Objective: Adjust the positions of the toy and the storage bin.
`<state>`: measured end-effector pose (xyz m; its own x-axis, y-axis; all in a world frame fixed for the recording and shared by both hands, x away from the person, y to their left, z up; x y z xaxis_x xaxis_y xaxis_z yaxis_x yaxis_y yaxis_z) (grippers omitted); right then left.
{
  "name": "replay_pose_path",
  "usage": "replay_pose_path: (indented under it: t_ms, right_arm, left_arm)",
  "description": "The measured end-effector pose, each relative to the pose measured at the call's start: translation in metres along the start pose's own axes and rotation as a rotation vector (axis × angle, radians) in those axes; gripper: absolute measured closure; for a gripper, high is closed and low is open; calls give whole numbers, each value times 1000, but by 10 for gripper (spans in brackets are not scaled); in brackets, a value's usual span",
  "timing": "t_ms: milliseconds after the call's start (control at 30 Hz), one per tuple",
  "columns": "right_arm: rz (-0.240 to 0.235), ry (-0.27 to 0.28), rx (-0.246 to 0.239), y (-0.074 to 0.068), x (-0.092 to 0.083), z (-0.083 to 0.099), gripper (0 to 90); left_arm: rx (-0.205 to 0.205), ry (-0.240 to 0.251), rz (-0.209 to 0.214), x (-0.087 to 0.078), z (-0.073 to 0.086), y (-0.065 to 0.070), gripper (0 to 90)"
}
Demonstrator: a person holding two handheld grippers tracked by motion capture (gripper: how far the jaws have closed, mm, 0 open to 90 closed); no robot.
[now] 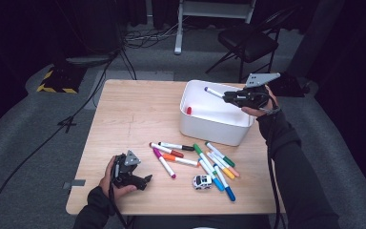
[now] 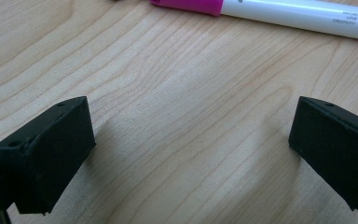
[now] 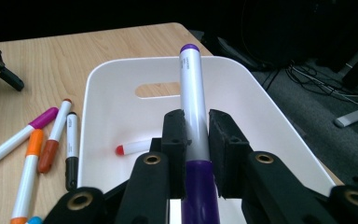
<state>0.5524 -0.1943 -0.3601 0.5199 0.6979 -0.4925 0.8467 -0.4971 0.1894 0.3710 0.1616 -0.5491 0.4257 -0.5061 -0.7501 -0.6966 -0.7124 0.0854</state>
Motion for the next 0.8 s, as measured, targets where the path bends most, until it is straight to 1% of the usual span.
replay_pose_path:
  t_ms: [100,133,200,367,433,567,667,800]
  right_arm:
    - [4,-16,-1,1,4,2,768]
    - [-2,-25,2,1,8,4,768]
    - [-4,-27,-1,1,10,5,768]
    - [-16,-57,-11,-1,16,11,768]
    - [-5,-75,-17,0,18,14,768]
    - [-11,-106,-24,-3,23,20,768]
    - [-2,-119,-34,-3,21,22,768]
    - [0,-192,-60,0,13,30,767]
  left_arm:
    - [2,1,-2,0,0,0,3]
    - [2,0,-2,0,0,0,3]
    - [2,0,-4,0,0,0,3]
    - [5,2,-2,0,0,0,3]
    - [3,1,-2,0,0,0,3]
    - [1,-1,-2,0,0,0,3]
    - [1,-1,-4,0,0,0,3]
    - [1,-1,-4,0,0,0,3]
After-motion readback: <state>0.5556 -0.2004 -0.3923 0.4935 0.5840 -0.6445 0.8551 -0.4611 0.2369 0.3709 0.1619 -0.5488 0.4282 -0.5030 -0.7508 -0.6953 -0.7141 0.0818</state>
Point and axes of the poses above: each handheld gripper's, and its own axes: x roughly forward along the jaws, z roughly out of its underside, y roughly to its right, the point moved 6 cm from there along x, roughly forward along the jaws, and after that the axes turned 5 degrees about z, right-handed, at the moved point
